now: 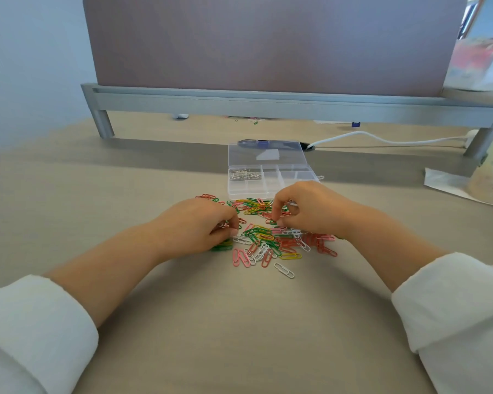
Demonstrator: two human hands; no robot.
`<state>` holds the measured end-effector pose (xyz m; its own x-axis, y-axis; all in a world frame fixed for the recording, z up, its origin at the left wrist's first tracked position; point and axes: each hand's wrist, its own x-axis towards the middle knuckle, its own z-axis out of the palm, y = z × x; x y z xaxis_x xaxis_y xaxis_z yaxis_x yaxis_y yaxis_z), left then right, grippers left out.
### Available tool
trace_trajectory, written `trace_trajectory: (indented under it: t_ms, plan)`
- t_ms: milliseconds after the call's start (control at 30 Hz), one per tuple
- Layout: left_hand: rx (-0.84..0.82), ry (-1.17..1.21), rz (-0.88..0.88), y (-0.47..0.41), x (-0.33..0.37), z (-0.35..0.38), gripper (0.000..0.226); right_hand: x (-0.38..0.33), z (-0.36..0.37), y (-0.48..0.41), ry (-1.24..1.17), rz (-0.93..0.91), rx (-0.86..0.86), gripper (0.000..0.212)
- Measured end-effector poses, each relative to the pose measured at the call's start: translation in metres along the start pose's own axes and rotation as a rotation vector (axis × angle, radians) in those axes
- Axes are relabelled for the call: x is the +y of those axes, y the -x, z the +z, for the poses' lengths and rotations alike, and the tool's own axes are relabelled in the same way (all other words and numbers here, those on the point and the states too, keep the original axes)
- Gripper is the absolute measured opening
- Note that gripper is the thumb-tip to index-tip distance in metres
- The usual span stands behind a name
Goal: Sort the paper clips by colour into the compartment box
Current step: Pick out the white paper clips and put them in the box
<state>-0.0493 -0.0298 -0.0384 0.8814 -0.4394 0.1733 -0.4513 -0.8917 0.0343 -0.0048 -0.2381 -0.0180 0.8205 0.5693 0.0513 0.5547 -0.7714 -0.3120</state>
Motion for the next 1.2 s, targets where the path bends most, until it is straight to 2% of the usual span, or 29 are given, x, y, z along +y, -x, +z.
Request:
trace_trajectory:
  t_ms: [200,467,633,800,933,1067,1200]
  plan:
    - [0.056,0.116,0.034,0.004,0.001,-0.003,0.017,0.001,0.001,-0.002,0.018,-0.017,-0.066,0.004]
    - [0.018,0.017,-0.048,0.003,0.001,-0.005,0.020,0.003,-0.003,0.000,-0.036,0.029,-0.006,0.007]
    - [0.004,0.031,-0.066,0.002,-0.002,-0.004,0.019,0.003,0.003,-0.003,-0.007,0.001,-0.044,0.006]
    - [0.029,-0.012,-0.057,0.002,-0.002,0.000,0.017,0.001,0.002,-0.001,0.032,0.002,-0.050,0.009]
    - [0.103,0.046,-0.028,0.006,-0.001,-0.001,0.013,-0.002,0.004,-0.002,0.092,0.024,-0.078,0.008]
    - [0.074,0.159,-0.042,0.006,0.001,-0.003,0.008,-0.007,0.001,-0.003,-0.036,0.048,-0.092,0.016]
    - [0.037,0.239,-0.068,0.005,0.000,0.000,0.011,-0.008,0.002,-0.002,-0.129,0.022,-0.143,0.014]
